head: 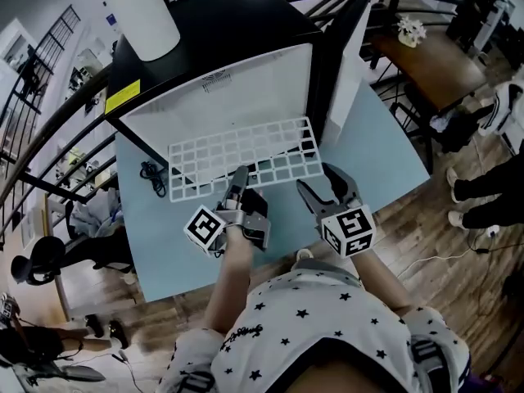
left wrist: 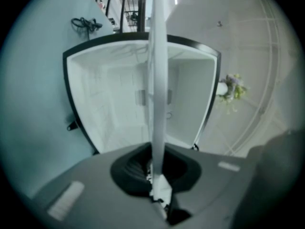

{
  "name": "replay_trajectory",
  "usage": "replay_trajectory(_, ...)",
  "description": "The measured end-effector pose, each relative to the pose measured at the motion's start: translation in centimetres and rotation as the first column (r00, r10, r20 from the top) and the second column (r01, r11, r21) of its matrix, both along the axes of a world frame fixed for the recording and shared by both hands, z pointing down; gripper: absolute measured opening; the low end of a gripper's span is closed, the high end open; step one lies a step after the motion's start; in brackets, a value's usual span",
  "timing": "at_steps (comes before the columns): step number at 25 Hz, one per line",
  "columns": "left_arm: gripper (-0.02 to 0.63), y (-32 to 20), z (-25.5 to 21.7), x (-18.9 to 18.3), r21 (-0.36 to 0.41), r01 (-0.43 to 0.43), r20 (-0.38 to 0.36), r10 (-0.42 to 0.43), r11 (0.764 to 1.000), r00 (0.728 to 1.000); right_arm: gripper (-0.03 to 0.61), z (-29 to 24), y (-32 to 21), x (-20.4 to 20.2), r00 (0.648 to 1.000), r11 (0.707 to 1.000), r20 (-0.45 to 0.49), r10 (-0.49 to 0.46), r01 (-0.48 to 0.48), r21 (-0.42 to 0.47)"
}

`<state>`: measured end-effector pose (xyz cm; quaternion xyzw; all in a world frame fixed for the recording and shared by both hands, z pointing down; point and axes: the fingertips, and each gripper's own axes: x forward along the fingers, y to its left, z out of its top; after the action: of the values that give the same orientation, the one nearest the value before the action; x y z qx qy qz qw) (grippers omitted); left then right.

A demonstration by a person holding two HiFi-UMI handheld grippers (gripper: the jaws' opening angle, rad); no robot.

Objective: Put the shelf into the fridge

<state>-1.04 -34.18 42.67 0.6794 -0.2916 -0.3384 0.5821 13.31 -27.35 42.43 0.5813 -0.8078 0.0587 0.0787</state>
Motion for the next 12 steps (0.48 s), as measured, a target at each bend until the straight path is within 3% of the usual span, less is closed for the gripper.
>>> replay_trajectory(12, 0.034, -1.4, -0.4, 0.7, -0.002, 0.077, 0.007, -0.077, 0.997, 0.997, 0.249, -0.6, -2.6, 1.3, 0.996, 0.996, 0.009, -0.087, 0.087, 0.008)
